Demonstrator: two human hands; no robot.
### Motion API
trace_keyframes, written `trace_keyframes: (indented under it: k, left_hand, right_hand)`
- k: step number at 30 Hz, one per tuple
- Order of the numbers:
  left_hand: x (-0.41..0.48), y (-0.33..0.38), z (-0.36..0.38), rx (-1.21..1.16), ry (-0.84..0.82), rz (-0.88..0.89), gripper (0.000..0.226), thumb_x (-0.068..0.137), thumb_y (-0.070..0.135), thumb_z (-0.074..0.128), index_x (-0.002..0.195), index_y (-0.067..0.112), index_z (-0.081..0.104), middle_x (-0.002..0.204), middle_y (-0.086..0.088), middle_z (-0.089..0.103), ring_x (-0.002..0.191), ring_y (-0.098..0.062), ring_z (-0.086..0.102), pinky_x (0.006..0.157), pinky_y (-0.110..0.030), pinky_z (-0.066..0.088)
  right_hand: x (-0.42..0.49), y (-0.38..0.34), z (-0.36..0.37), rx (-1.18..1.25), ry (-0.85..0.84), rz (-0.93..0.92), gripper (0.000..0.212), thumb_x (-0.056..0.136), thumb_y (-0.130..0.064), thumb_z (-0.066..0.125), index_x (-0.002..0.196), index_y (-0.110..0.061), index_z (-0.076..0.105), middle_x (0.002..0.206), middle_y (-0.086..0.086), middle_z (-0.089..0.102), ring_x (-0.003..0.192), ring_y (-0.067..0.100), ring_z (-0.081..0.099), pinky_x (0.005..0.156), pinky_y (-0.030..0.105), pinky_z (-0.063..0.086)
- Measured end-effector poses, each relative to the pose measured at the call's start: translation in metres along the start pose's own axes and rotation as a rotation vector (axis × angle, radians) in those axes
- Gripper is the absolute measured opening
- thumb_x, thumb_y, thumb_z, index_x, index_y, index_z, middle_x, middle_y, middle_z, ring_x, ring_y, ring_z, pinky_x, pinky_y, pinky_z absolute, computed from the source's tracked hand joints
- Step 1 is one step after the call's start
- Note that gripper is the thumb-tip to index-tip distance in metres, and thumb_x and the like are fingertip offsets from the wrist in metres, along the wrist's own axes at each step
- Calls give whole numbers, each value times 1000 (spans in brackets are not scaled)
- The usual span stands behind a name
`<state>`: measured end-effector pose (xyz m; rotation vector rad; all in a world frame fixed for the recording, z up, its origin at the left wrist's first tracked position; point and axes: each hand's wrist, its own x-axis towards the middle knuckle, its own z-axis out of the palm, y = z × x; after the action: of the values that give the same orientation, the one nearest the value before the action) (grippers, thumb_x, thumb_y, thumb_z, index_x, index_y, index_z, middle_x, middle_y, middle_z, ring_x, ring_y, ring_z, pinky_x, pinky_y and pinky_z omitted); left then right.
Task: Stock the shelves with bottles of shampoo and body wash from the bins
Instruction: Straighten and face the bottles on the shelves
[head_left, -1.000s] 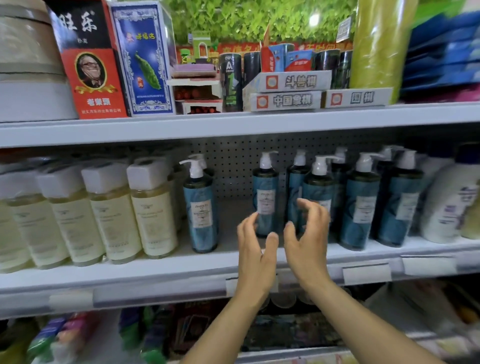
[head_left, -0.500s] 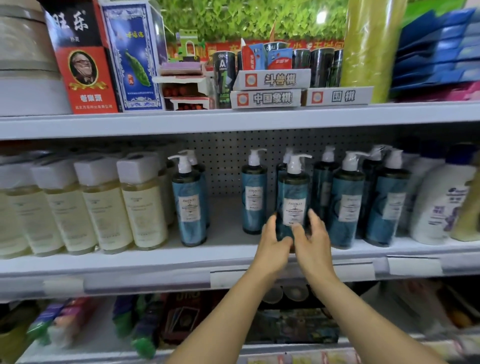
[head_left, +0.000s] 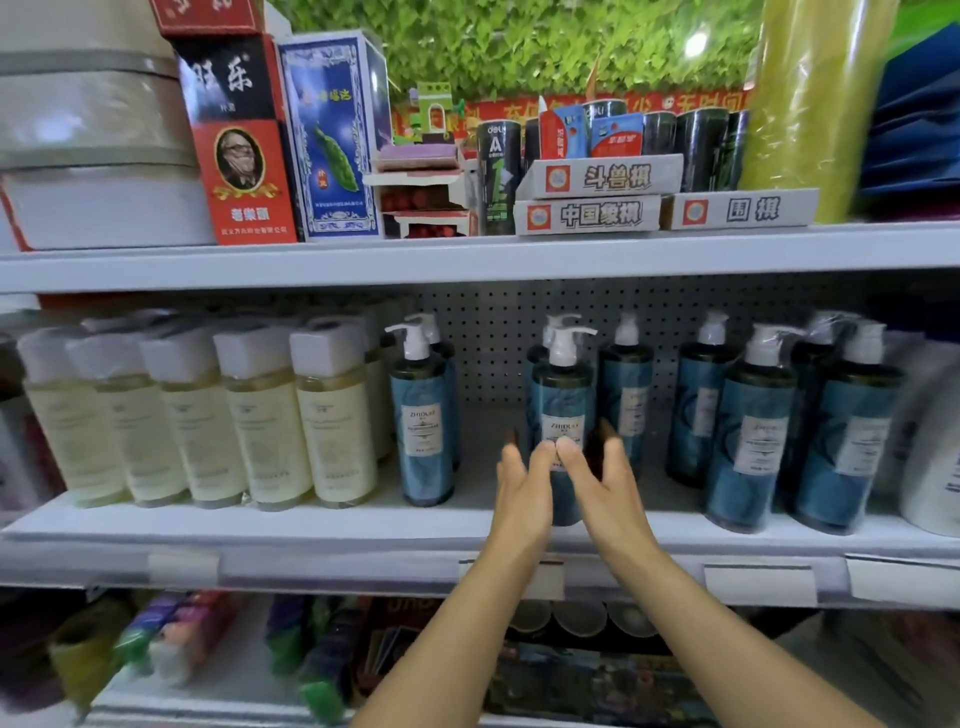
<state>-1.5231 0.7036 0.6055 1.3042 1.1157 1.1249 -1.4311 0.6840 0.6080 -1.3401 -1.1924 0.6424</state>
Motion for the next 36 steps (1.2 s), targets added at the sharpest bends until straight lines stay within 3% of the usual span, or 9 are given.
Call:
trace_keyframes:
  k: [4,7,10,13,16,19,25,32,36]
  left_hand:
    - [12,23,0,-90,-42,-48,59,98,65,32,131,21,56,140,-4,56,129,-18,51,111,-35,38]
    - [9,32,-1,-99,-50,-32,41,104,55,24,110,33,59,120,3,60,111,-11,55,98,-26,41]
    - [1,18,-12,-38,170,233,48,98,65,31,121,30,54,120,18,52,112,-2,50,96,-22,38]
    - [4,1,-40,95,499,550,53,89,65,42,130,32,43,126,20,43,123,-8,44,104,-29,37]
    - [11,-4,-72,111,631,525,66,90,45,63,144,24,31,140,11,32,132,-10,34,108,-30,34]
    - [20,-3,-94,122,503,348,86,88,34,73,152,25,17,149,13,24,137,-6,24,112,-29,27]
    - [48,-2,-120,94,275,256,81,80,27,82,146,23,37,131,3,61,113,-9,61,90,-25,54]
    - [51,8,-122,24,171,208,58,82,36,76,130,33,42,113,13,63,100,-6,61,86,-26,45]
    - [56,11,-124,-40,155,182,63,77,46,69,133,27,48,117,5,63,103,-15,61,88,-28,45]
  right_hand:
    - [16,-9,0,104,-108,117,62,91,-54,59,139,-18,43,125,-6,51,120,12,50,98,25,35]
    - [28,-2,-2,110,-188,137,43,85,-36,73,123,-26,55,116,-6,66,105,7,61,91,23,44]
    - [35,3,-4,56,-246,133,44,81,-16,76,120,-23,56,110,-4,66,99,5,60,74,16,43]
    - [40,8,-3,74,-232,149,49,78,-15,78,122,-21,56,111,-1,67,101,11,61,79,22,45]
    - [41,10,-1,98,-218,141,53,79,-12,77,123,-24,52,111,-4,65,101,11,61,86,28,44]
    - [41,9,1,106,-215,129,51,81,-10,77,120,-27,49,110,-6,64,99,10,60,88,30,44]
    - [46,10,11,99,-216,114,61,78,-13,79,125,-30,46,111,-9,65,100,8,62,83,26,46]
    - [54,6,33,41,-251,152,83,69,-30,86,138,-29,41,125,-5,64,110,15,61,105,42,46]
    - [53,-2,45,46,-245,166,82,74,-27,84,142,-27,39,122,-8,60,109,15,57,98,30,43]
